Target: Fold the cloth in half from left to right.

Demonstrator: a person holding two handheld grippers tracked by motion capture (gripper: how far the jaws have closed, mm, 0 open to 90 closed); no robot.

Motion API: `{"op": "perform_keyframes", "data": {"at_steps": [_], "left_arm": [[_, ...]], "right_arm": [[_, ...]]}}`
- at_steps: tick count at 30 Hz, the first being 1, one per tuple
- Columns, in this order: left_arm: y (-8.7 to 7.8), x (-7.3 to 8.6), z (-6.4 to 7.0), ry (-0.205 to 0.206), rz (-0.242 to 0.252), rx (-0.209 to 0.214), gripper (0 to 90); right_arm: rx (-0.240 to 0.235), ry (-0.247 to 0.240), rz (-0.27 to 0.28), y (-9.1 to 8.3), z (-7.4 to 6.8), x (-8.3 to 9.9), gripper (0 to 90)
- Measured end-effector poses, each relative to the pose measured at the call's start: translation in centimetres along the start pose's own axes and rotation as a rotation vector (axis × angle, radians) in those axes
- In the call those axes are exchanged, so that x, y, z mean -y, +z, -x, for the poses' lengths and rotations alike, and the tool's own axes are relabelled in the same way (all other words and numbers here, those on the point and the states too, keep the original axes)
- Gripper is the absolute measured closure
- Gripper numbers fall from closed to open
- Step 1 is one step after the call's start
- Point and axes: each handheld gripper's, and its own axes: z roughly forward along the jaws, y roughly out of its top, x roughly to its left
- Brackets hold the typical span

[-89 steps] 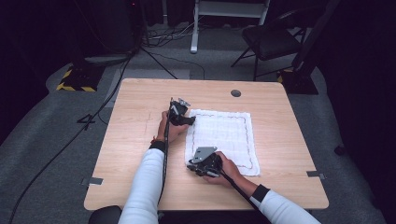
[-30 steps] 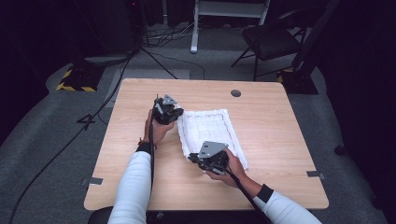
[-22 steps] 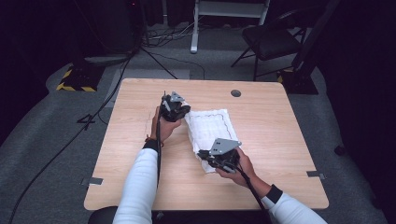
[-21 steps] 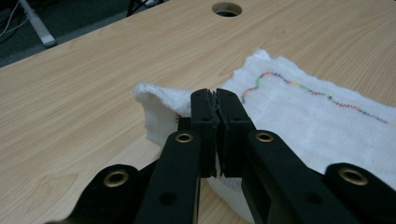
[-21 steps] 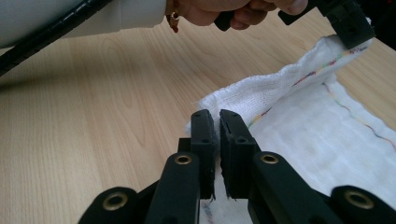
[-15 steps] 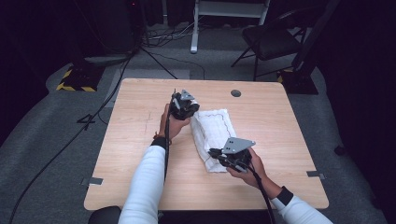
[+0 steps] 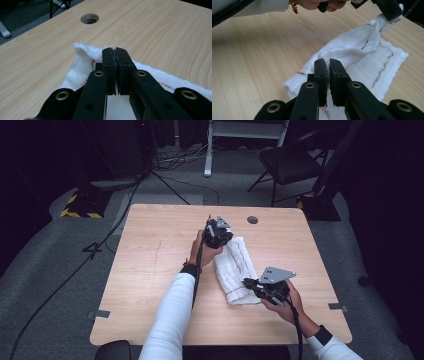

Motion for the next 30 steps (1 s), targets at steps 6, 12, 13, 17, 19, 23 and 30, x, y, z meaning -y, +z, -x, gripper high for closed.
{"op": "perform_keyframes", "data": {"at_steps": [6,12,13,17,19,23,30], "left_arm": [[1.8,-0.9,0.9,0.024,-0.008,0.026,86.7],[4.4,-1.5,2.0,0.038,-0.032,0.042,86.6],[4.4,-1.5,2.0,0.038,-0.032,0.042,86.5],[5.3,-1.2,2.6,0.037,-0.049,0.031,76.7],[5.3,-1.1,2.8,0.048,-0.057,0.013,67.1],[3.8,-1.0,2.6,0.028,-0.053,-0.014,51.3],[-1.2,1.2,4.2,0.069,-0.071,0.061,27.0]], "right_arm": [[0.035,0.027,-0.025,-1.0,0.9,1.5,84.7],[0.052,0.043,-0.066,-1.4,1.5,3.1,84.5],[0.052,0.043,-0.066,-1.4,1.5,3.1,84.5],[0.066,0.052,-0.097,-1.4,1.8,4.3,79.5],[0.09,0.064,-0.124,-1.3,2.0,5.0,73.5],[0.104,0.09,-0.133,-1.6,2.6,5.8,62.1],[0.117,0.113,-0.124,-2.2,4.3,6.5,53.8]]}}
